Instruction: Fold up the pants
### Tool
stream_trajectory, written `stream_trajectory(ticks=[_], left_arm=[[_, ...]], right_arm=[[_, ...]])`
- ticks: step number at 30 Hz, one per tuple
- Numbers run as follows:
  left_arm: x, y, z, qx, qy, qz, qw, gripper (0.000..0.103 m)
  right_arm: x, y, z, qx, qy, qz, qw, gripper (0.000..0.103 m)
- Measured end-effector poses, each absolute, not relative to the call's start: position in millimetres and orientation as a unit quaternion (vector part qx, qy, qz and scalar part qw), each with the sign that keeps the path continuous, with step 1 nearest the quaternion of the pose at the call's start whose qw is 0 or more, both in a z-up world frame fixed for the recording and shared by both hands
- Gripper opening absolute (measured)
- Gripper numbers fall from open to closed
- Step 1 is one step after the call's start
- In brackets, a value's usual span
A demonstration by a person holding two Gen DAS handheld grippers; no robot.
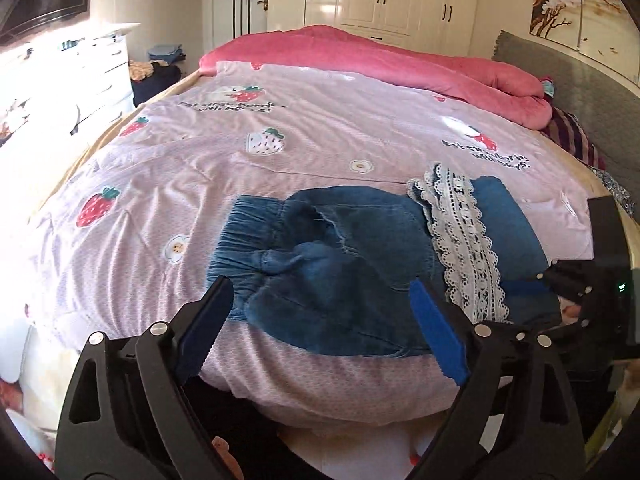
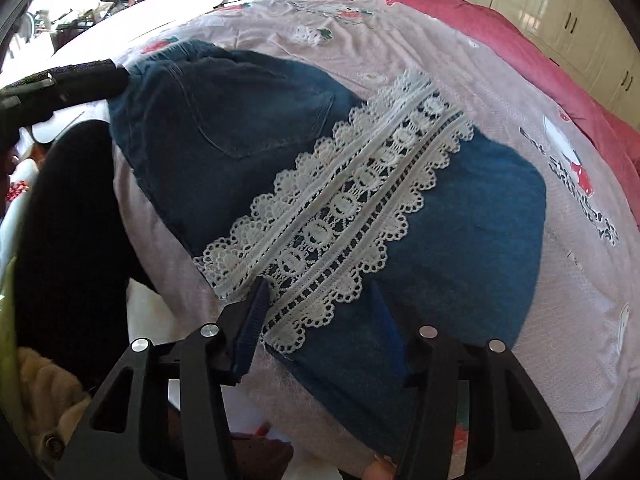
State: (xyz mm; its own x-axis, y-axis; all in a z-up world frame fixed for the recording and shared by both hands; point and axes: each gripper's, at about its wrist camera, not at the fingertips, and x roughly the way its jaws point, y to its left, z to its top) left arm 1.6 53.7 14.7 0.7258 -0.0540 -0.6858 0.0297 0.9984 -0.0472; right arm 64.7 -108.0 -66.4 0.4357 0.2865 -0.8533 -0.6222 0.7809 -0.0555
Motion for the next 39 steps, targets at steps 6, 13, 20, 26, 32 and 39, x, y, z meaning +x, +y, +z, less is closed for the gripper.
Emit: stream_trajectory(ticks=[6,13,20,26,32,39], left_arm=[[2,57,13,-0.018,0.373,-0.016,0.927,0.088],[-1,65,15,-0.024,0.369,-0.009,0.929,0.091],[-7,78,19,-0.028,0.368,0.003,0.929,0.093],[-14,96,20,-0.044,0.372,0.016,0.927,0.093],[-19,111,16,-0.052,0.377,0.033,0.924,0.093],[-20,118,8,-0.06,0.388,0.04,0.919,0.093]], right_arm=[[66,-107,-61,-0.174,0.463,0.272,0.826,0.052],[58,-105,-26,-0.132,0.441,0.303,0.835,0.063],[48,-91,3,-0.126,0.406,0.328,0.844,0.074],[59,-76,26,-0.122,0.385,0.338,0.85,0.084],[71,-62,39,-0.13,0.372,0.35,0.85,0.089],[98,-44,47,-0.137,0.367,0.355,0.849,0.092]])
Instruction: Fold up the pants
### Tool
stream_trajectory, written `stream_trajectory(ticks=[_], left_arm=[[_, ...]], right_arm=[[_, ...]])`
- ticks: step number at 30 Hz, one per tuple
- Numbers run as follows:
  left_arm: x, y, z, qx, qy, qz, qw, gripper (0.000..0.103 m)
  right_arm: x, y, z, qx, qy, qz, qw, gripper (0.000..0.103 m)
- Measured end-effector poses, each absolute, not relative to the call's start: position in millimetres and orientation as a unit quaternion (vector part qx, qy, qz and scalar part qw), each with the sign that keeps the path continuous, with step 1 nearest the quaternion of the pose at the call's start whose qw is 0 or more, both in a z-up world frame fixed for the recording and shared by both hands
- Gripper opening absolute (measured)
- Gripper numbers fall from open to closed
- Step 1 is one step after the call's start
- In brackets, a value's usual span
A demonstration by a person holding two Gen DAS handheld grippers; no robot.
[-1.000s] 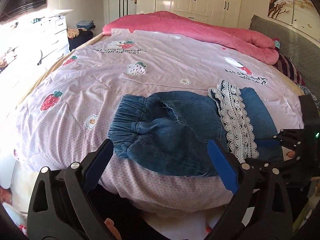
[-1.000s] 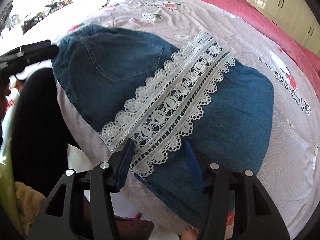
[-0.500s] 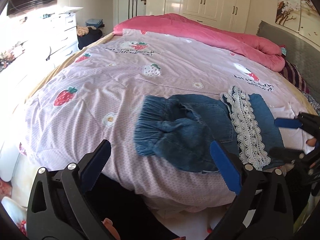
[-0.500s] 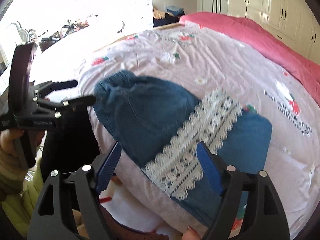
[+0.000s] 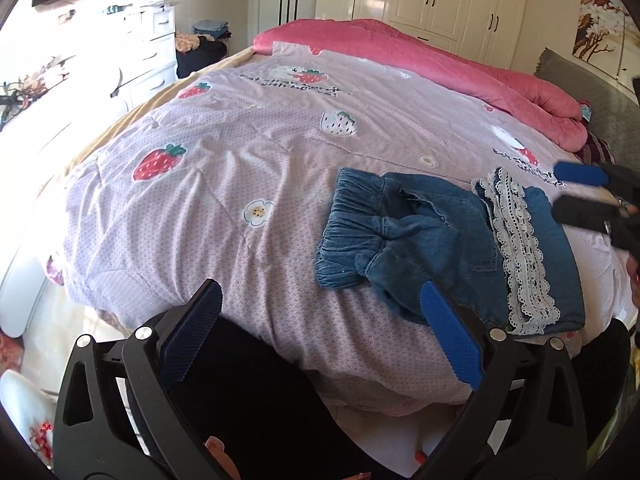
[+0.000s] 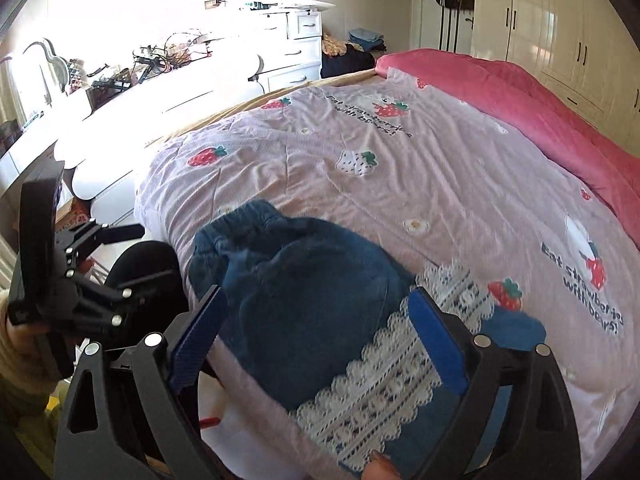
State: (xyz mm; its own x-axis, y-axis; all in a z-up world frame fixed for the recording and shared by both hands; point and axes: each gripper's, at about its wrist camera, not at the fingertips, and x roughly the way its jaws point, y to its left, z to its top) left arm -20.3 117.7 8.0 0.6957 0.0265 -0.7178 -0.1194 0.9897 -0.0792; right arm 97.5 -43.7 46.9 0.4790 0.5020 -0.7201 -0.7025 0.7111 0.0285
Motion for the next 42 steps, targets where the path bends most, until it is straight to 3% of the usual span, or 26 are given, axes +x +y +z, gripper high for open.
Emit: stream_trajectory(ticks=[22,37,41,42], left_arm=[[7,92,-33,-0.146,0.446,-0.064,0.88,0.093],[28,112,-46,-0.235,0.451,-0.096,0.856,0.093],[28,117,-48,-0.253,0.447,-0.109,0.851,0.079],[29,118,-48,-0.257,0.446,-0.113,0.85,0.077]], right_arm=[[181,12,13,-0.151,0.431,0.38,0.805,0.095],[216,73,-18,-0.17,0.499,0.463,0.712,0.095],[218,83,-27,-0.169,0.515,0.481,0.689,0.091],[218,86,-30,-0.166,0.52,0.49,0.68,0.08]])
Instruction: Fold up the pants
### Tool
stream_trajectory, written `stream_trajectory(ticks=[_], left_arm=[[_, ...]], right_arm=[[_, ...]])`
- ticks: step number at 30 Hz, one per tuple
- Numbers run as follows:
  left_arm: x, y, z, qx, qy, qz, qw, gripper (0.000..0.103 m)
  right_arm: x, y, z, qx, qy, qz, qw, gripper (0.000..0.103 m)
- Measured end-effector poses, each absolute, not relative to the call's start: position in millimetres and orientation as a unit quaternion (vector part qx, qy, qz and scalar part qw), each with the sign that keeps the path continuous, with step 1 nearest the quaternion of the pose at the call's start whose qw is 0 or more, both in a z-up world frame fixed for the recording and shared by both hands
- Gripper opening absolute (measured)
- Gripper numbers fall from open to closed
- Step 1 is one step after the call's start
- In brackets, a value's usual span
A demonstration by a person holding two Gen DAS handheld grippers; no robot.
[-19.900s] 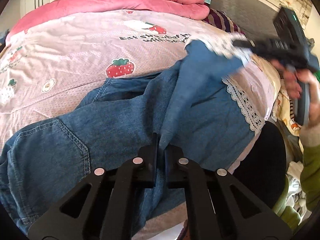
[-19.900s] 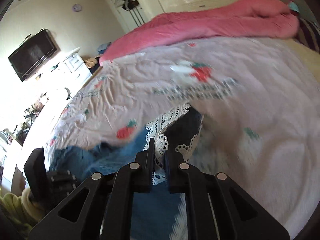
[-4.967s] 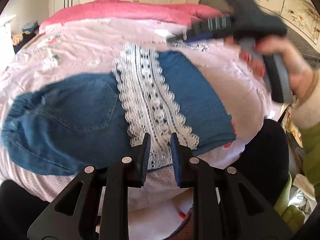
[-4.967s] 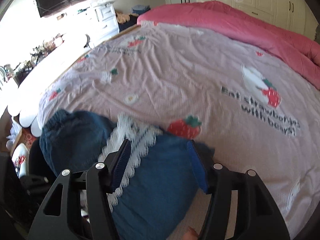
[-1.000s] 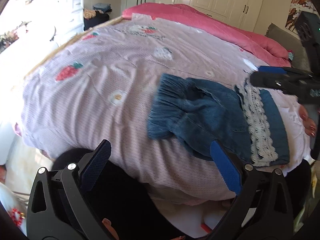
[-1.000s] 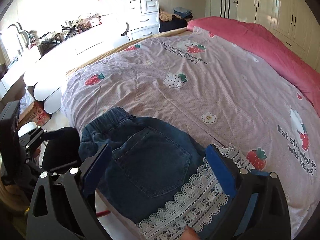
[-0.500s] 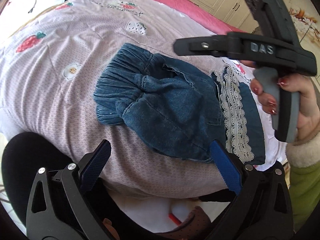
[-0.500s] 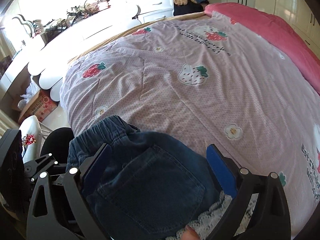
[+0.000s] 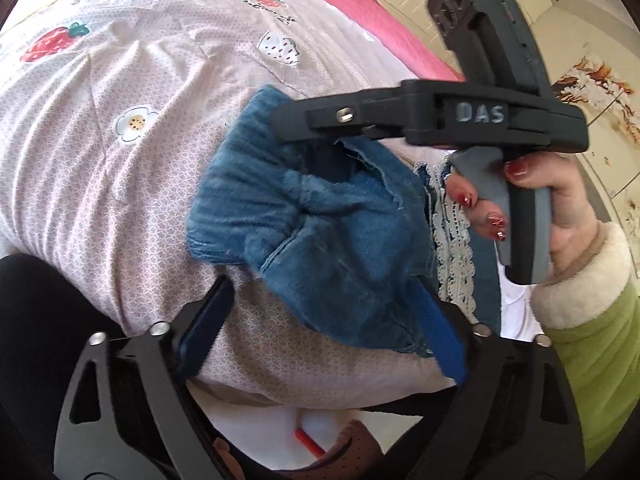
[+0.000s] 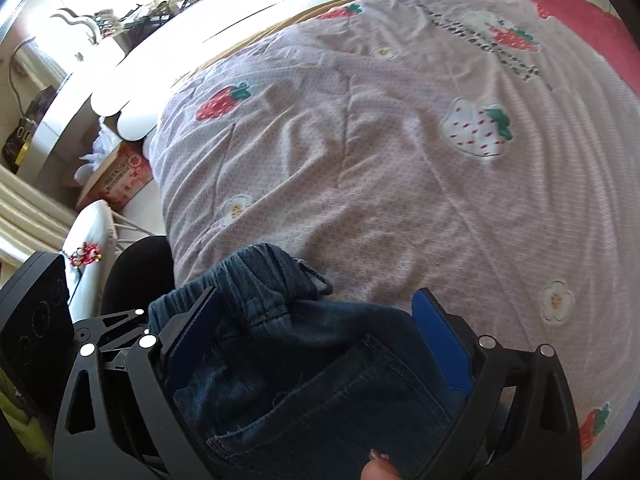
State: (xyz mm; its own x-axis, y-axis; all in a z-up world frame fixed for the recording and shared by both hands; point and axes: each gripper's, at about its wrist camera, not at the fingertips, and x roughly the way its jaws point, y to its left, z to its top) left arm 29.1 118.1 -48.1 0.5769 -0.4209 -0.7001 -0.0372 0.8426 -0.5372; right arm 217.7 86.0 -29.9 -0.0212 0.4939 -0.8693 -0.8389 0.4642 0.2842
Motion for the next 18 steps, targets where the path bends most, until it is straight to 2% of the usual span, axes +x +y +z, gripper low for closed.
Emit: stream_trajectory(ticks=[2,4,7,10,14,15,17,18], left_arm=[[33,121,-50,-0.274,0.446,-0.123,0.843,0.067],[38,124,-55,-0.29,0.448,-0.125,0.836,0.064],[42,128,-62,-0.308,0.449,-0.123,0.83,0.063],[43,131,-62,-0.31,0.446,-0.122,0.831,0.062],[51,133,-60,-0.304,0.444,-0.117,0.835,0.061],[53,131,-58,-0.298,0.442,-0.116,0.838,0.058],[58,125,-52,-0.281,0.439,-0.118,0.845,0.041],[60,121,-48,-0.269,0.438,-0.115,0.85,0.039]], right_arm=[[217,91,-36,-0.161,0.533,0.504,0.661,0.068],[212,94,-41,-0.166,0.536,0.512,0.65,0.047],[205,96,-44,-0.177,0.528,0.52,0.648,0.037],[206,88,-35,-0.159,0.526,0.525,0.65,0.03],[205,77,-16,-0.142,0.508,0.536,0.659,0.029],[203,73,-10,-0.139,0.502,0.538,0.662,0.029],[202,66,-2,-0.136,0.493,0.539,0.669,0.029],[203,61,2,-0.133,0.49,0.538,0.673,0.029]])
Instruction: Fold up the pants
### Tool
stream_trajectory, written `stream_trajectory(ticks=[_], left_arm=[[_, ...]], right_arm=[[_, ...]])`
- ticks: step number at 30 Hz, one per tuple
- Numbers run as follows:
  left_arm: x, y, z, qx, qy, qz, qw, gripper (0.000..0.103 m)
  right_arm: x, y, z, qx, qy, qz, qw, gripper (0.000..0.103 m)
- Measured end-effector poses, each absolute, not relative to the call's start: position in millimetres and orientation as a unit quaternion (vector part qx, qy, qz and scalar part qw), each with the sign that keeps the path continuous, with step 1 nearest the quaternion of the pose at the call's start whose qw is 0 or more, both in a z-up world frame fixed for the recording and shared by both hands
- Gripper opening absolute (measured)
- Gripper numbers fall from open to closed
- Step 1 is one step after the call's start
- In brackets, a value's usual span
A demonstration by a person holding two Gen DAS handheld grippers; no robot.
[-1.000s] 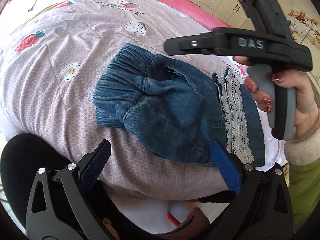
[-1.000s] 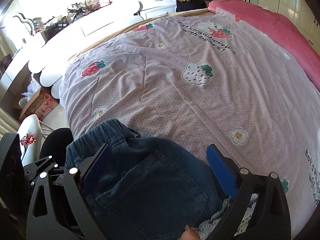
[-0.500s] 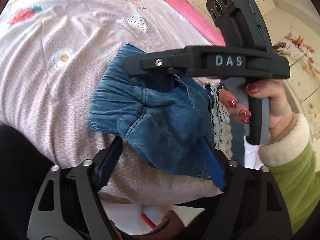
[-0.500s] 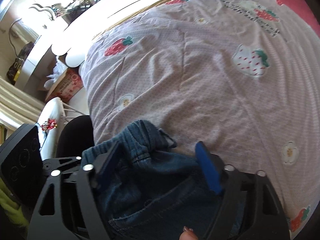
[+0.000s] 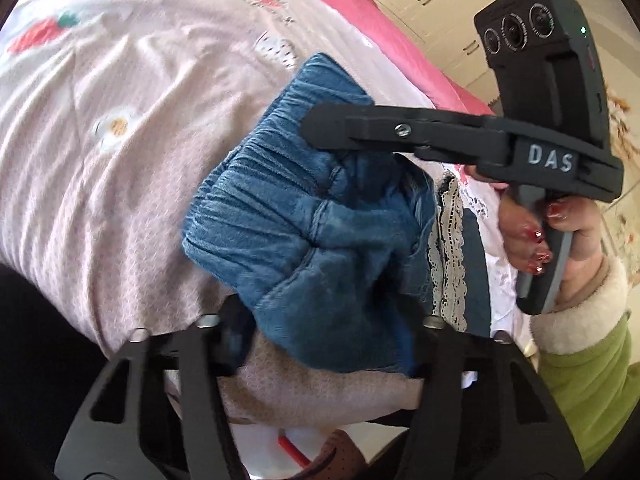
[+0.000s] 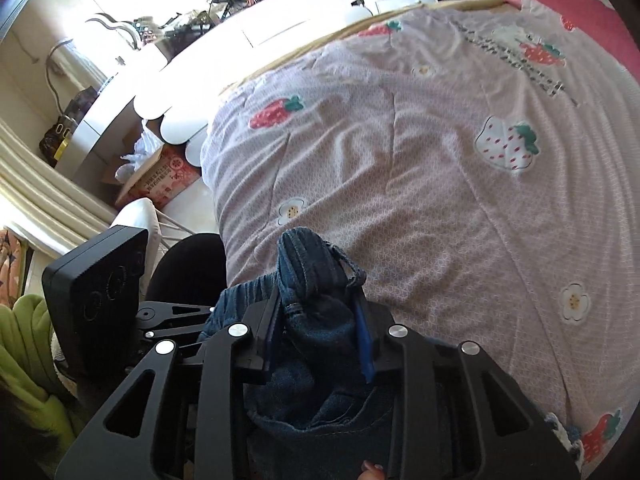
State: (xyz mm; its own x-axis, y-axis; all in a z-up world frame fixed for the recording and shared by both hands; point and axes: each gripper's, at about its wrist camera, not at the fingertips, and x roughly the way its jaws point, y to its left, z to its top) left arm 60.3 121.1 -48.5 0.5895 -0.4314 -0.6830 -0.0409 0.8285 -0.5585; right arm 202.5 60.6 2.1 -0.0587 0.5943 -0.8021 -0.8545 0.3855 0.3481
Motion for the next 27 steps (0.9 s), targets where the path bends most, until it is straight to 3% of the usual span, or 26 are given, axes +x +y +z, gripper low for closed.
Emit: stream_trajectory(ticks=[2,5,15,27], left_arm=[[63,115,-41,-0.249,0.436,-0.11,0.858,0.03],[66,104,-26,-0.217,0.425,-0.11,0.872,0.027],[72,51,11,-0.14,0.405,-0.135,0.893,0.027],[73,-10,10,-0.081,0.41,-0.159,0.894,0.027]], right_arm=[[203,51,8,-0.125,0.484,0.537,0.679,0.029],[204,31,19,-0.106,0.473,0.535,0.692,0.029],[204,-33,41,-0.069,0.447,0.515,0.728,0.029],[195,-107,42,-0.034,0.434,0.495,0.752,0.029]])
